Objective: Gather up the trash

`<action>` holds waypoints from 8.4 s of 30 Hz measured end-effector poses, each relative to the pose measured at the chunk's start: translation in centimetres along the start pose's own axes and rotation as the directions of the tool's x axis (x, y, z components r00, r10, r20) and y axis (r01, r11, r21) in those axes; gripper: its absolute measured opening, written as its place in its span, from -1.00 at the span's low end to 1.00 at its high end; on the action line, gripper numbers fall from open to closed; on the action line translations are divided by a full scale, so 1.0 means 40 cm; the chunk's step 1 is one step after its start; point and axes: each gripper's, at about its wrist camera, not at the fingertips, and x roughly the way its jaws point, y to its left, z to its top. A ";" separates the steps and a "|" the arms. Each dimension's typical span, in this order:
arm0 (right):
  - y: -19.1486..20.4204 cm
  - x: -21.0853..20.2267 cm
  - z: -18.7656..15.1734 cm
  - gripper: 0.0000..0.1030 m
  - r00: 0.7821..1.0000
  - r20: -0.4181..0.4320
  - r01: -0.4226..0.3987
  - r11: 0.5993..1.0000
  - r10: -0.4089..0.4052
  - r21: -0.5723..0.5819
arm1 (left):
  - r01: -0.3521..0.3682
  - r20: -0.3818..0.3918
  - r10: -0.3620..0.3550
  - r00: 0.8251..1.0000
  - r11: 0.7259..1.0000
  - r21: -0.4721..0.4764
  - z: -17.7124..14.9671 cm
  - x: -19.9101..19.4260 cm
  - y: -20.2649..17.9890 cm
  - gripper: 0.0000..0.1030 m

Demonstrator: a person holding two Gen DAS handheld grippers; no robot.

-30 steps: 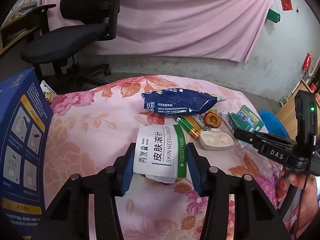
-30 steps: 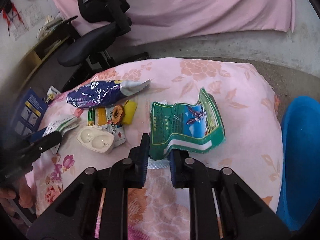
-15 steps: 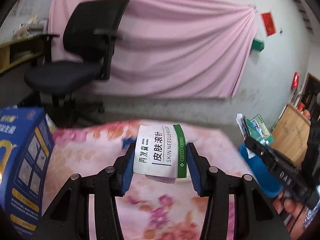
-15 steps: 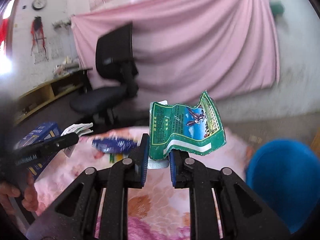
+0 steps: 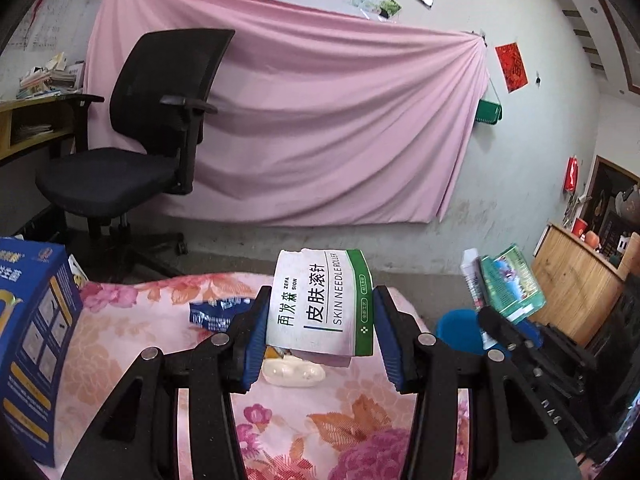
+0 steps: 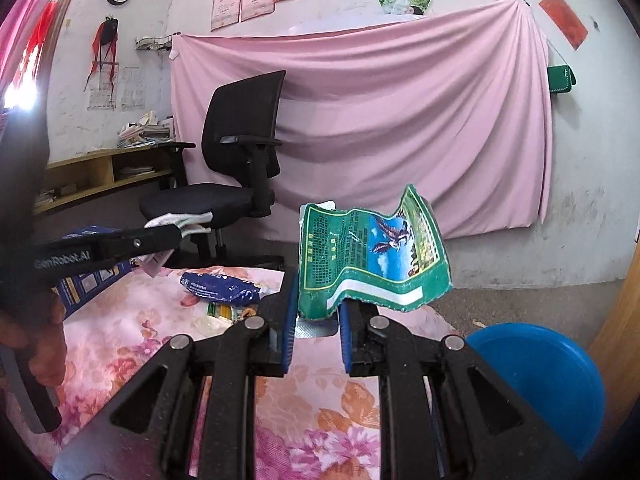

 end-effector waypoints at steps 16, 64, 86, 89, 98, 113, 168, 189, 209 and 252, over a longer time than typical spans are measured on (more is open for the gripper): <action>0.011 0.106 -0.078 -0.17 0.893 -0.431 -0.135 0.991 0.128 0.013 | -0.091 -0.313 0.094 0.945 0.996 0.024 -0.117 0.073 -0.006 -0.17; -0.188 0.150 -0.152 -0.45 0.856 -0.454 -0.047 0.912 0.247 0.408 | -0.041 -0.287 0.045 0.957 0.999 0.017 -0.122 0.052 -0.042 -0.17; -0.153 -0.184 0.009 -0.54 0.948 0.235 0.194 0.975 -0.214 0.104 | 0.078 0.147 -0.108 0.983 0.978 0.194 0.018 -0.043 -0.237 -0.17; -0.176 -0.216 0.010 -0.54 0.914 0.283 0.267 0.956 -0.291 0.121 | 0.133 0.183 -0.173 0.968 0.969 0.210 0.043 -0.026 -0.294 -0.17; -0.292 -0.267 -0.017 -0.54 0.863 0.250 0.404 0.897 -0.439 0.182 | 0.276 0.113 -0.315 0.942 0.923 0.268 0.033 0.088 -0.469 -0.17; -0.448 -0.200 -0.111 -0.54 0.897 -0.087 0.438 0.851 -0.433 0.288 | 0.340 -0.272 -0.296 0.915 0.932 0.129 -0.016 0.323 -0.600 -0.17; 0.019 -0.117 0.049 1.00 0.948 0.262 0.180 0.983 -0.178 0.016 | -0.177 0.263 0.138 0.955 0.975 0.132 -0.026 -0.163 0.023 0.96; -0.041 0.104 -0.062 1.00 0.928 -0.370 0.003 0.993 0.040 0.117 | -0.133 -0.326 0.167 0.930 0.983 0.124 -0.104 0.111 0.104 0.95; -0.029 0.189 -0.132 -0.14 0.830 -0.552 -0.082 0.996 0.079 0.018 | -0.067 -0.491 0.136 0.860 0.985 0.157 -0.121 0.283 0.029 0.66; -0.159 -0.162 0.008 -0.15 0.941 0.252 0.194 0.971 -0.224 0.139 | -0.008 0.256 -0.089 0.963 0.934 0.357 -0.033 -0.003 -0.250 0.02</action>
